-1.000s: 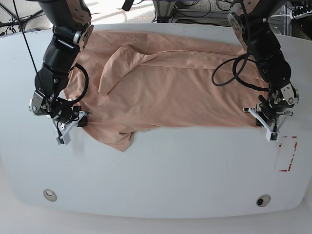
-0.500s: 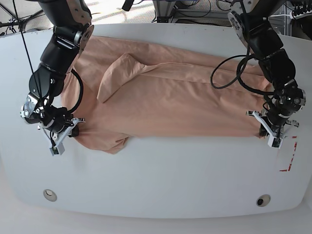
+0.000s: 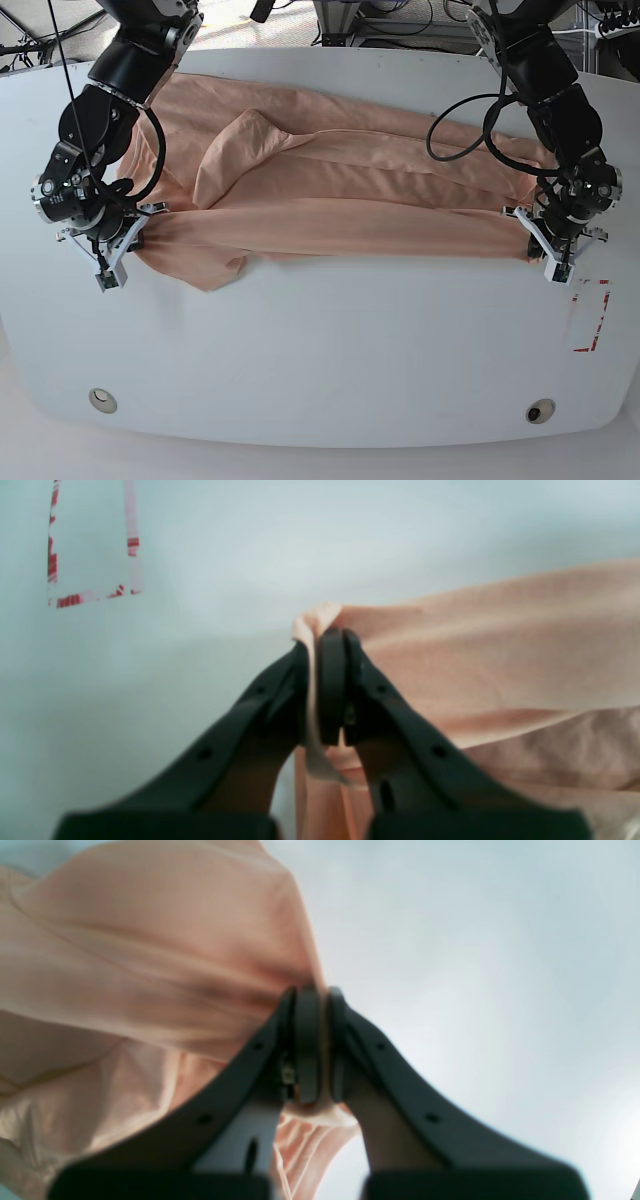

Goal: Fold the T-shirt properly
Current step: 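Lift the grasped edge and fold the shirt lengthwise over itself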

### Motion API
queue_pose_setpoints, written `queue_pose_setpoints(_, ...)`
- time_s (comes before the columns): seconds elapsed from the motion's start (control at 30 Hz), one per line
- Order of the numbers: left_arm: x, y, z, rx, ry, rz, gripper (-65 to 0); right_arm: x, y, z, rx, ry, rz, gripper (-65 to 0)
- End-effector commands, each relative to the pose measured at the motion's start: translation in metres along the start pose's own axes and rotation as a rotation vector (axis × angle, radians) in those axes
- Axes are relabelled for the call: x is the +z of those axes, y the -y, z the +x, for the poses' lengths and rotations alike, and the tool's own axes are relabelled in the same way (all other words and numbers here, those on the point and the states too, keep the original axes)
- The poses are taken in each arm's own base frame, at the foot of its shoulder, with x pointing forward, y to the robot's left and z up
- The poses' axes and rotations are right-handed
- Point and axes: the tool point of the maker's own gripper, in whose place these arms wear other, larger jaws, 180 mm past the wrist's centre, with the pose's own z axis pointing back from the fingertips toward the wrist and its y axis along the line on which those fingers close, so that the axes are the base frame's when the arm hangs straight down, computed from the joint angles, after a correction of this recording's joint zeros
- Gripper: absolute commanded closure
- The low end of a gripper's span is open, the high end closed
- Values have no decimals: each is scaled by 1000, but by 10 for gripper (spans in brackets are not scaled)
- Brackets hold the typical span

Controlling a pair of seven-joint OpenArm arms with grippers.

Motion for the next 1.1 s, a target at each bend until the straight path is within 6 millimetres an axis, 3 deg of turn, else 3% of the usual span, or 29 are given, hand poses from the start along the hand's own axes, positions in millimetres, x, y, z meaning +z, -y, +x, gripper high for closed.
queue_pose_setpoints(0.0,6,-13,21,-9,59,34,0,19,1,10,37,55,-47,0)
queue_pose_setpoints(0.27,8,-20,10,-29,30,43,0,39,-32,-22,58,44,31,0)
queue_pose_setpoints(0.4,15,-21,8,-47,30,59,0,46,-32,-53,-16,18,60,0)
queue_pose_setpoints(0.6,27,-20,-3,-79,19,77,0,52,-45,-79,-65,7,140,0)
queue_pose_setpoints(0.73,41,-24,-20,-121,-14,97,0,54,-51,-101,-75,-43,159,0)
queue_pose_setpoints(0.9,44,-22,-34,-130,-43,94,0,53,-54,-108,-83,-60,167,0)
queue_pose_setpoints(0.97,48,-19,-52,-134,-82,86,0,51,-54,-114,-94,-76,172,-5)
queue_pose_setpoints(1.07,51,-22,-62,-152,-110,88,0,47,-54,-120,-110,-94,183,-35)
